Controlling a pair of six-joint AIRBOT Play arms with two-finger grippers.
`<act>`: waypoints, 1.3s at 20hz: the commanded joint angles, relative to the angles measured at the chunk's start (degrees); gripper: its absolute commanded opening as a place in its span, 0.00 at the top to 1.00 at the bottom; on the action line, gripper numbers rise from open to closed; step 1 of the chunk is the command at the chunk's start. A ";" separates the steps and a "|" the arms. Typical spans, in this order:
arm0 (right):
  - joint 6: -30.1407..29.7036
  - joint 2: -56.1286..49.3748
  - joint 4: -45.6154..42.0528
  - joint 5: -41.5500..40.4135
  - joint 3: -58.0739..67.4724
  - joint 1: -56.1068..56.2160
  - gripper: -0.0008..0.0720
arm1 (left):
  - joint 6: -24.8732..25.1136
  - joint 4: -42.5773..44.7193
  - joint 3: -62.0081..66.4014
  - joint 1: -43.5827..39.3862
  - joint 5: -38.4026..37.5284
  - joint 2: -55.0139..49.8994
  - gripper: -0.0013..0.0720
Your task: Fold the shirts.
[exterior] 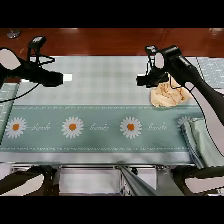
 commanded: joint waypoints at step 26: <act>13.31 -0.13 -25.07 -9.88 -0.02 -8.85 0.11 | 0.11 2.25 -0.02 0.31 14.69 -7.10 0.02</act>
